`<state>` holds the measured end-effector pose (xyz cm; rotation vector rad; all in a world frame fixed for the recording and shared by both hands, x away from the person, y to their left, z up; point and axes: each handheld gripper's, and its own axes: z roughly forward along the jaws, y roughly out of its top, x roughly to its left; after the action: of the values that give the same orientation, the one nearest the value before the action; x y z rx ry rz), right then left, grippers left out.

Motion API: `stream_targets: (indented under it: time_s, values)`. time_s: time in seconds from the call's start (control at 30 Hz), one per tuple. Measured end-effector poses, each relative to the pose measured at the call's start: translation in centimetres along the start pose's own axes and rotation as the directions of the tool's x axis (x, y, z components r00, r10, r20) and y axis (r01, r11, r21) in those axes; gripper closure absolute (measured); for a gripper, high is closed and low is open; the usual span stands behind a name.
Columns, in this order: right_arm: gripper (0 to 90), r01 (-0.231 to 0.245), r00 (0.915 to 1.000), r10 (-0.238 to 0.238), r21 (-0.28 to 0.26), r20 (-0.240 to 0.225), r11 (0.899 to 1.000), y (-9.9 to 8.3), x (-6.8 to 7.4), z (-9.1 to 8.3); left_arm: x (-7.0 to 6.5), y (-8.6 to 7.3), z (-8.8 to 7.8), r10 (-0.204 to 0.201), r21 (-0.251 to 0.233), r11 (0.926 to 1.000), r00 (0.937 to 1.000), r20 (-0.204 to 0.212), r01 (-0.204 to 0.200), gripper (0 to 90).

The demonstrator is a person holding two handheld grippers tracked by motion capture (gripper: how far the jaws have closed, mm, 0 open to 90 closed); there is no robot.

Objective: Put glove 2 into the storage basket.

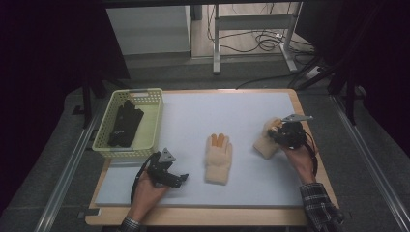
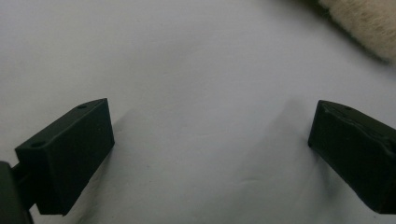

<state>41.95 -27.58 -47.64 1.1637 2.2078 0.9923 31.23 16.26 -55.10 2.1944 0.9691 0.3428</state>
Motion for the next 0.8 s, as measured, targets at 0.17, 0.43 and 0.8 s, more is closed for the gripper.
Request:
stream_targets:
  time_s: [0.17, 0.43, 0.8]
  values:
    - [61.6, 0.026, 0.9981, -0.027, -0.022, -0.055, 0.999, 0.5, 1.5, -0.8, 0.0, 0.0, 0.0, 0.0, 0.0, 1.0, 1.0, 0.0, 0.0, 0.3]
    - [61.3, 0.119, 0.9776, -0.129, -0.069, -0.166, 0.99, 1.9, 5.9, -2.2, 0.0, 0.0, 0.0, 0.003, -0.001, 1.0, 1.0, -0.001, -0.003, 0.3]
    - [60.6, 0.231, 0.9148, -0.251, -0.099, -0.317, 0.968, 3.7, 12.3, -2.3, 0.0, 0.0, 0.0, 0.001, -0.002, 1.0, 1.0, -0.001, -0.001, 0.3]
